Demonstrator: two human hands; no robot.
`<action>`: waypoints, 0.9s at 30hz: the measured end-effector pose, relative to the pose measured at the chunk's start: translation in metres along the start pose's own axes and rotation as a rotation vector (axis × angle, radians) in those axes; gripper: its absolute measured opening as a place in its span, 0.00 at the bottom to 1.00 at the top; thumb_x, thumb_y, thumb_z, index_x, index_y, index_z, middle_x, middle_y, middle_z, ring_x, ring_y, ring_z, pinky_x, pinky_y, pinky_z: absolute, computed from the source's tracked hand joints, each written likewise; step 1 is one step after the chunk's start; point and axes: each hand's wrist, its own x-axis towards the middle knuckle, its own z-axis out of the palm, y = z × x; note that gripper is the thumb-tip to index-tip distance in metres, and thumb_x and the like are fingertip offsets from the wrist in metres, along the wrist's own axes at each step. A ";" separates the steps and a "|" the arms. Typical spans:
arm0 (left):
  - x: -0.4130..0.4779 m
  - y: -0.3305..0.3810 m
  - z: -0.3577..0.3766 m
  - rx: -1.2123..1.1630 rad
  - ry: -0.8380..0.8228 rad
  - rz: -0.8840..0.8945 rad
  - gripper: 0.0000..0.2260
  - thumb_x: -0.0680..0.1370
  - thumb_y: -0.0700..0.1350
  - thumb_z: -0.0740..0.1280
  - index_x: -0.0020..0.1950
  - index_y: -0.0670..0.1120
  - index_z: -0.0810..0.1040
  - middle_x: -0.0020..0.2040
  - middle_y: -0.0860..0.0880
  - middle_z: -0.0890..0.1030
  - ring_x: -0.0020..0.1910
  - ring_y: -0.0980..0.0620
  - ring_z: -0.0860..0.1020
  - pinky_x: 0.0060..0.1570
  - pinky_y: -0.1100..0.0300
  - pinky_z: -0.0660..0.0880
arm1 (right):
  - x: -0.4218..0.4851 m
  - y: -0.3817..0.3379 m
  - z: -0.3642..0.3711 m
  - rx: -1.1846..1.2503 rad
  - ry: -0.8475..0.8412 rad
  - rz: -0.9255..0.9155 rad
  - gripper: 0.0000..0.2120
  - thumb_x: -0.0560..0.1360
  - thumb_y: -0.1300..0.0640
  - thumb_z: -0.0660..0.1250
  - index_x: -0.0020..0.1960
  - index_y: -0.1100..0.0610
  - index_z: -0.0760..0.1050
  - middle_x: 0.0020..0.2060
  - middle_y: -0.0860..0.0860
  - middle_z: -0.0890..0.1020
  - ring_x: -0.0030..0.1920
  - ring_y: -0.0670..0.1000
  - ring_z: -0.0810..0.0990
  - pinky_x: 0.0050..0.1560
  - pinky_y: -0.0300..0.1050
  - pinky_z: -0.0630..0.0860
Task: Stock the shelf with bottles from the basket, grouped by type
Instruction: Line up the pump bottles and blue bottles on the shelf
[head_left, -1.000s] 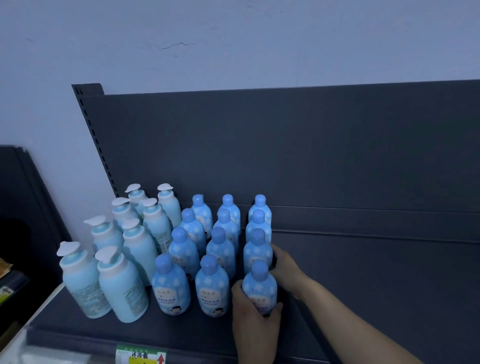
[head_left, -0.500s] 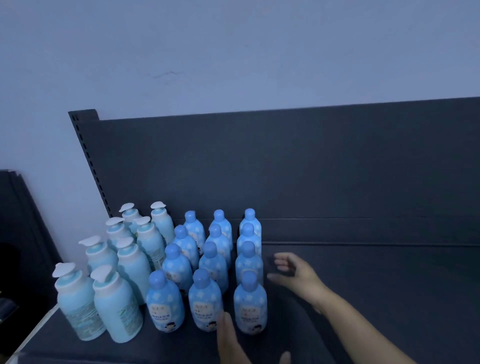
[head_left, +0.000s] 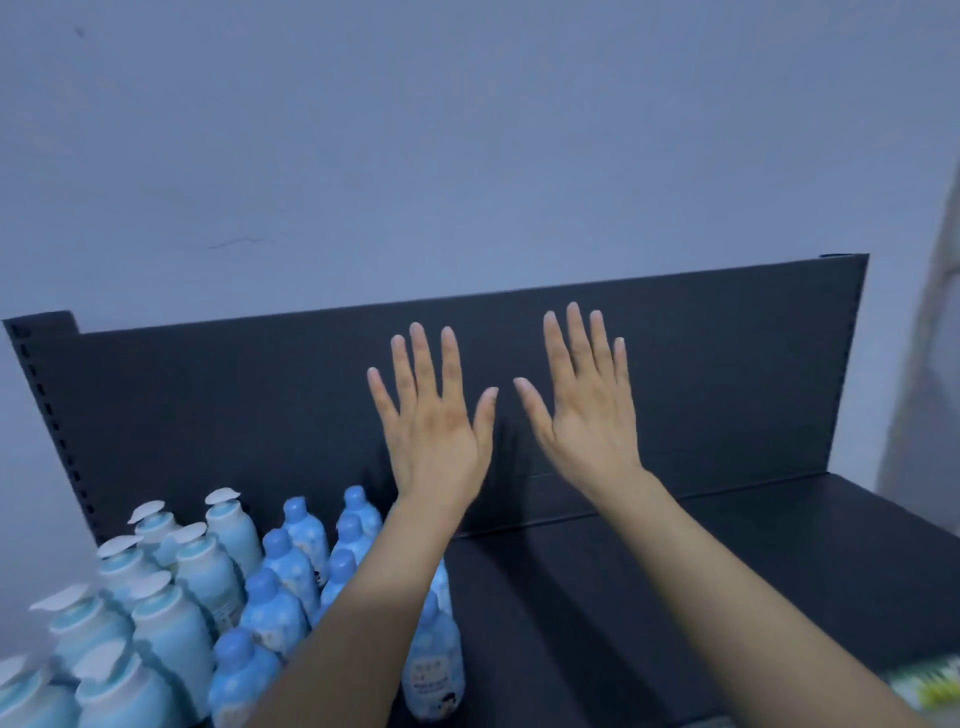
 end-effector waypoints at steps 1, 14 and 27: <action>0.001 0.008 -0.002 -0.023 0.005 0.007 0.30 0.79 0.59 0.45 0.76 0.43 0.52 0.76 0.39 0.56 0.75 0.41 0.53 0.71 0.43 0.43 | -0.001 0.005 -0.005 -0.026 0.006 0.009 0.32 0.78 0.39 0.45 0.76 0.55 0.47 0.76 0.55 0.51 0.76 0.53 0.44 0.74 0.50 0.38; -0.025 0.163 -0.007 -0.312 -0.006 0.180 0.30 0.80 0.59 0.43 0.77 0.43 0.49 0.76 0.39 0.53 0.75 0.42 0.48 0.71 0.43 0.41 | -0.063 0.124 -0.099 -0.320 0.056 0.220 0.31 0.78 0.39 0.44 0.76 0.54 0.49 0.76 0.54 0.52 0.76 0.54 0.46 0.73 0.52 0.39; -0.121 0.409 -0.003 -0.470 -0.103 0.316 0.29 0.80 0.59 0.42 0.76 0.43 0.49 0.76 0.38 0.53 0.75 0.41 0.47 0.71 0.44 0.40 | -0.183 0.320 -0.212 -0.439 0.022 0.309 0.31 0.79 0.39 0.43 0.76 0.55 0.52 0.75 0.56 0.57 0.75 0.55 0.51 0.73 0.53 0.41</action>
